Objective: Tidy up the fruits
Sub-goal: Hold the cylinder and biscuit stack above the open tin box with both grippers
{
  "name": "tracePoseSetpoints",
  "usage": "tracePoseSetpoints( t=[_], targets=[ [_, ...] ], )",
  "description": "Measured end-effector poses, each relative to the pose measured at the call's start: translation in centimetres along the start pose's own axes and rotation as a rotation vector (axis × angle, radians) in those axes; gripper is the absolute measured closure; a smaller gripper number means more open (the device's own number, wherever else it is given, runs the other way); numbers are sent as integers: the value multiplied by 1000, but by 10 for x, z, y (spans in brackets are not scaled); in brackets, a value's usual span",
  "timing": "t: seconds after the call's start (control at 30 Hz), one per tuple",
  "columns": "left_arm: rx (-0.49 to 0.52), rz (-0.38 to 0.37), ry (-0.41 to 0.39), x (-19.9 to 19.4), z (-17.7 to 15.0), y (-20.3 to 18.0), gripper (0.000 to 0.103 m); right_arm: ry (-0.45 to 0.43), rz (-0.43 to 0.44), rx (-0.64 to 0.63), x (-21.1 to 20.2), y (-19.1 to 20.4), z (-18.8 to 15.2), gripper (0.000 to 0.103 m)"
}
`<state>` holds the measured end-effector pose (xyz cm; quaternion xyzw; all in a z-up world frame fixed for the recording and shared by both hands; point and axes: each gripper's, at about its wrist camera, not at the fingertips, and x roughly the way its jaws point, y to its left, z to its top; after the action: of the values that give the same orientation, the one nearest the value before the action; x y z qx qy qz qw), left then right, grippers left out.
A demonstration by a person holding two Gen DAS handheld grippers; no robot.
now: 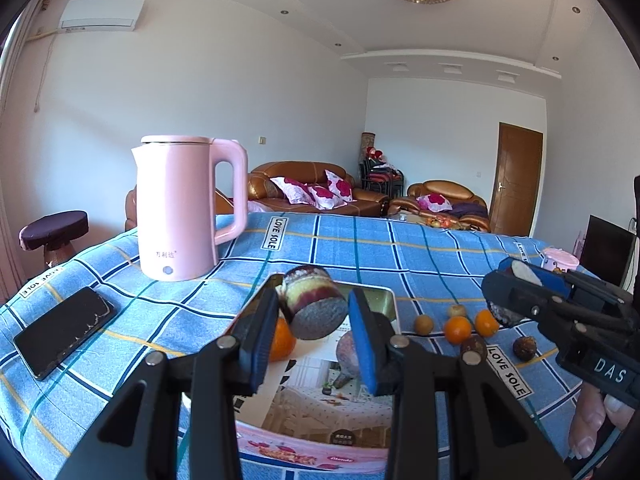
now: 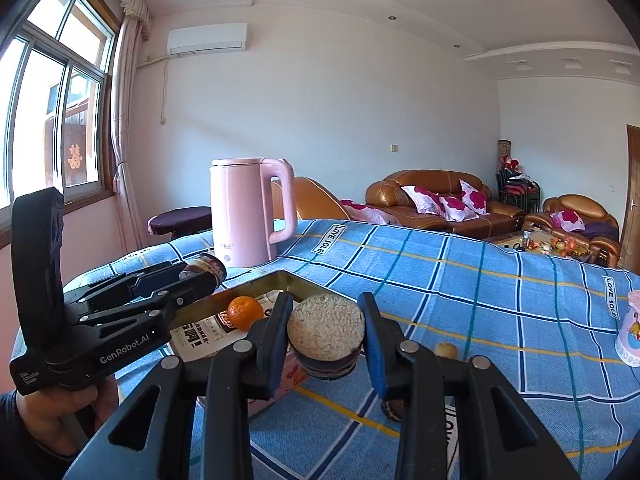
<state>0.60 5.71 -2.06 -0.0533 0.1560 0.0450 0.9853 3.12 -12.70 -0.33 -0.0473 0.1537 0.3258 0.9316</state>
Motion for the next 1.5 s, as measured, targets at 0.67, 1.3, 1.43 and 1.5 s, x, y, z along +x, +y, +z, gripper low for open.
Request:
tracePoseSetpoints(
  t=[0.67, 1.3, 1.43, 1.5],
  targets=[
    [-14, 54, 80, 13, -5, 27, 66, 58, 84, -41, 46, 37, 6, 67],
    [-2, 60, 149, 25, -15, 30, 65, 118, 94, -37, 70, 45, -9, 67],
    [-3, 56, 162, 27, -16, 30, 65, 128, 96, -42, 73, 47, -8, 67],
    [-2, 57, 168, 28, -17, 30, 65, 137, 97, -43, 74, 47, -8, 67]
  ],
)
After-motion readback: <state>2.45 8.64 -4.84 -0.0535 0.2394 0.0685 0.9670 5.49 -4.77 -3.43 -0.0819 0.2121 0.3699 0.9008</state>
